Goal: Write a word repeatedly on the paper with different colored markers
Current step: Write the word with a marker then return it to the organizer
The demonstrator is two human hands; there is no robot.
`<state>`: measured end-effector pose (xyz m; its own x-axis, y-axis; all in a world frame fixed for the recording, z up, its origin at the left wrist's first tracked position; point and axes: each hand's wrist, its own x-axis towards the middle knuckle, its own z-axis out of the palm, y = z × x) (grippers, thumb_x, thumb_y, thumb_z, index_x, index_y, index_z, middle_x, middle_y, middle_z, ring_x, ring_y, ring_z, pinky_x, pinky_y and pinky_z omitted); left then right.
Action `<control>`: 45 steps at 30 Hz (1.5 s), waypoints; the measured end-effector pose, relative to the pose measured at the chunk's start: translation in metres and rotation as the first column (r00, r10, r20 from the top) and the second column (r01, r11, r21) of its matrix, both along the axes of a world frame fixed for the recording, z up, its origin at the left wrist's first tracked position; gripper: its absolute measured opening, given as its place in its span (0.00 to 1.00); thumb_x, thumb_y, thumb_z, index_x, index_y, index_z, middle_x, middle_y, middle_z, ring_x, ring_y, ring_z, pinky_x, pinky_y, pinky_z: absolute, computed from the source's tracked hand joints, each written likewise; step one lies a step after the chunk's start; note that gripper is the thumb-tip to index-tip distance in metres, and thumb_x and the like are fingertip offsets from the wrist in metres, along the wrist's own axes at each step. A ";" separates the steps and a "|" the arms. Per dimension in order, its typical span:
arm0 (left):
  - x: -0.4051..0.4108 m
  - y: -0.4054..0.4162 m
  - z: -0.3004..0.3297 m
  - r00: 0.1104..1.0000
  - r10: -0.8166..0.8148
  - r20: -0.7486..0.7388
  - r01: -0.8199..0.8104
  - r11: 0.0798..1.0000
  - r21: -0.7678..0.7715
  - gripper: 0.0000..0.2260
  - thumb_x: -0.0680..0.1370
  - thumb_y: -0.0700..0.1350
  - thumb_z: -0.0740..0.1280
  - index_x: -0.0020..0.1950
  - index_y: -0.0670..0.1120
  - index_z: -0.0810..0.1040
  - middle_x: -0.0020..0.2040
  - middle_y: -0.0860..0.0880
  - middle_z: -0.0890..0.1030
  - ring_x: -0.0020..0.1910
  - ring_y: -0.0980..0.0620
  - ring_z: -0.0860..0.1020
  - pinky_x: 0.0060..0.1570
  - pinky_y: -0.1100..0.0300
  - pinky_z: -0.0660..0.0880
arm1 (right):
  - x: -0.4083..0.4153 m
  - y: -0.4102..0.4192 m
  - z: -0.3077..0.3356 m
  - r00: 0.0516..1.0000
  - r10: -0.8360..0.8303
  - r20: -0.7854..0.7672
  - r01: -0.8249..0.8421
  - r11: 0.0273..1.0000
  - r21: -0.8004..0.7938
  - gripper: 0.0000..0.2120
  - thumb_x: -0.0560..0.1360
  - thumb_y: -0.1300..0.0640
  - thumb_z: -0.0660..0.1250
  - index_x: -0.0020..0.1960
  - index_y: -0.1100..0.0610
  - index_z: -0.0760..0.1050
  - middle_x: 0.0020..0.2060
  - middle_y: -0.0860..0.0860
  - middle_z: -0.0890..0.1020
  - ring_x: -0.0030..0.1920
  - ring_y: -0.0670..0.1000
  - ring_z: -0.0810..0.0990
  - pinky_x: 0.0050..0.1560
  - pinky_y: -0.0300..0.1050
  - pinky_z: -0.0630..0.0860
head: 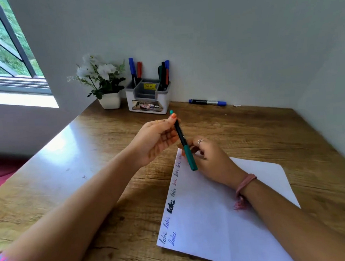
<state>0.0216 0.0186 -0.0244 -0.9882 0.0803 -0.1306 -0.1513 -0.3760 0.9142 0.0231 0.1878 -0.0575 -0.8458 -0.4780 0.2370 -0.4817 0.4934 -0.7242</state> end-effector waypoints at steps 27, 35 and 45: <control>0.025 0.016 0.008 0.886 -0.462 -0.046 0.331 0.699 -0.634 0.10 0.81 0.52 0.57 0.51 0.48 0.74 0.45 0.47 0.82 0.45 0.51 0.81 0.54 0.52 0.78 | 0.007 0.010 0.032 0.935 -0.070 0.347 0.201 0.912 -0.357 0.10 0.75 0.51 0.65 0.50 0.57 0.78 0.23 0.43 0.73 0.25 0.41 0.68 0.27 0.35 0.66; 0.022 0.031 -0.010 0.882 -0.360 -0.305 0.066 0.735 -0.675 0.07 0.81 0.49 0.58 0.49 0.48 0.72 0.32 0.55 0.69 0.27 0.61 0.66 0.28 0.69 0.65 | 0.010 0.010 0.037 0.958 -0.026 0.286 0.165 0.865 -0.475 0.07 0.77 0.56 0.63 0.47 0.60 0.76 0.25 0.43 0.77 0.24 0.40 0.71 0.25 0.32 0.66; 0.025 0.029 -0.009 0.900 -0.386 -0.201 0.178 0.748 -0.640 0.16 0.76 0.62 0.60 0.55 0.53 0.71 0.27 0.51 0.64 0.23 0.56 0.61 0.24 0.65 0.61 | 0.008 0.014 0.035 0.962 -0.014 0.272 0.154 0.852 -0.501 0.07 0.71 0.49 0.65 0.44 0.52 0.77 0.36 0.54 0.76 0.30 0.45 0.71 0.30 0.38 0.71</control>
